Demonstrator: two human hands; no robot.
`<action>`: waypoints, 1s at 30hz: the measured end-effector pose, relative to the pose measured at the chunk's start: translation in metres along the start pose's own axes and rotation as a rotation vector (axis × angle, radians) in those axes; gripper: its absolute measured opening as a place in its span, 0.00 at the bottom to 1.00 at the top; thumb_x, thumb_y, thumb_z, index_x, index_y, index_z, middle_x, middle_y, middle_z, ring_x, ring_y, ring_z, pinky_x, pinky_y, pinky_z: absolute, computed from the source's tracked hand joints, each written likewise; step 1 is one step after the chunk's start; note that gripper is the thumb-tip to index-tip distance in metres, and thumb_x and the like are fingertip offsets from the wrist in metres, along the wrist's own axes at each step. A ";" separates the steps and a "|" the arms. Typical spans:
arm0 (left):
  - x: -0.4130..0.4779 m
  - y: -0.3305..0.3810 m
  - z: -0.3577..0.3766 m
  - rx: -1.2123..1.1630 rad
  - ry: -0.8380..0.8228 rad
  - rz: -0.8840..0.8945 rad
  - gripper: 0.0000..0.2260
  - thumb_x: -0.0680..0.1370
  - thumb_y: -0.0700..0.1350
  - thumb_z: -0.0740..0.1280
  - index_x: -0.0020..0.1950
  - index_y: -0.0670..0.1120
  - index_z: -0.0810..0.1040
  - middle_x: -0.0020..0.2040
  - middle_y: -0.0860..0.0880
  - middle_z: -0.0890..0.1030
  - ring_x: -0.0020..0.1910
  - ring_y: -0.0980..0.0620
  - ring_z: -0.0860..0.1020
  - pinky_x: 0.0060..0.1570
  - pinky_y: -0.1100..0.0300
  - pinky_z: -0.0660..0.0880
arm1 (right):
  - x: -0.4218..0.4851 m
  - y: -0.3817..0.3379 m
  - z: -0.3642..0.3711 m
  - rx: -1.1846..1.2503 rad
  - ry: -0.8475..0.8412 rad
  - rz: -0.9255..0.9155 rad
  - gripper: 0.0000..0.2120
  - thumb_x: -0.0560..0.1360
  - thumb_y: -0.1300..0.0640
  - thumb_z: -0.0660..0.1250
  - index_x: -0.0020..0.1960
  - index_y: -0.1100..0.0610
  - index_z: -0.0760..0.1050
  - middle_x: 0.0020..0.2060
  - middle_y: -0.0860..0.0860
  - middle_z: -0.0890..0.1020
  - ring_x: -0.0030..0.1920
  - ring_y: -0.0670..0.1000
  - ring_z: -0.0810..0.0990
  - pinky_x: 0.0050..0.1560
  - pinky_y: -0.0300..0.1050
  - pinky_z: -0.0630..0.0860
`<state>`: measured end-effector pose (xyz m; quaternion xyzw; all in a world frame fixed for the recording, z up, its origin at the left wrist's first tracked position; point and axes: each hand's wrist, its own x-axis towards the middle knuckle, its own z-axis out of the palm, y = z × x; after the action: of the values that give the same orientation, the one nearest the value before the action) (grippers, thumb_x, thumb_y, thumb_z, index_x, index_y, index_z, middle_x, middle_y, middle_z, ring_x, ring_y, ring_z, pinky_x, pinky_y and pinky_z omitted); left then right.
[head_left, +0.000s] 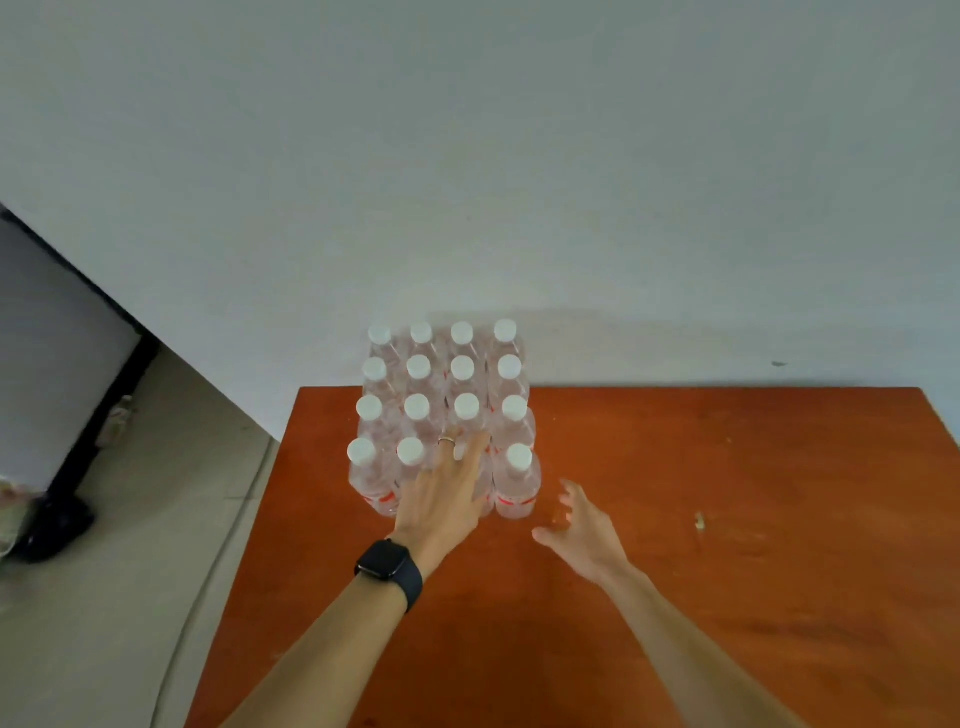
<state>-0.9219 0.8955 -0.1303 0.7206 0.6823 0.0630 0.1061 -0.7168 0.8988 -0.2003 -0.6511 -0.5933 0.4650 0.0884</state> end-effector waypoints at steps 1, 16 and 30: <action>-0.003 0.004 -0.006 0.016 0.031 0.012 0.31 0.78 0.47 0.72 0.75 0.54 0.58 0.76 0.43 0.65 0.55 0.47 0.83 0.41 0.59 0.83 | -0.011 0.004 -0.006 0.003 0.021 0.003 0.41 0.74 0.48 0.74 0.80 0.49 0.54 0.75 0.50 0.67 0.68 0.53 0.75 0.53 0.37 0.75; -0.061 0.194 0.018 0.002 -0.185 0.537 0.18 0.84 0.53 0.59 0.74 0.57 0.71 0.72 0.55 0.74 0.74 0.52 0.66 0.74 0.53 0.62 | -0.265 0.132 -0.116 -0.187 0.568 0.045 0.19 0.81 0.43 0.60 0.71 0.42 0.71 0.72 0.41 0.70 0.75 0.49 0.62 0.73 0.47 0.62; -0.332 0.625 0.100 -0.002 -0.294 1.329 0.19 0.83 0.56 0.60 0.74 0.59 0.70 0.72 0.55 0.73 0.72 0.52 0.68 0.72 0.52 0.64 | -0.661 0.364 -0.156 -0.072 1.109 0.558 0.20 0.82 0.41 0.57 0.73 0.39 0.67 0.74 0.39 0.68 0.77 0.46 0.57 0.74 0.46 0.59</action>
<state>-0.3120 0.5285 -0.0599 0.9877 0.0731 0.0170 0.1372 -0.2646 0.3000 -0.0265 -0.9289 -0.2819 0.0427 0.2365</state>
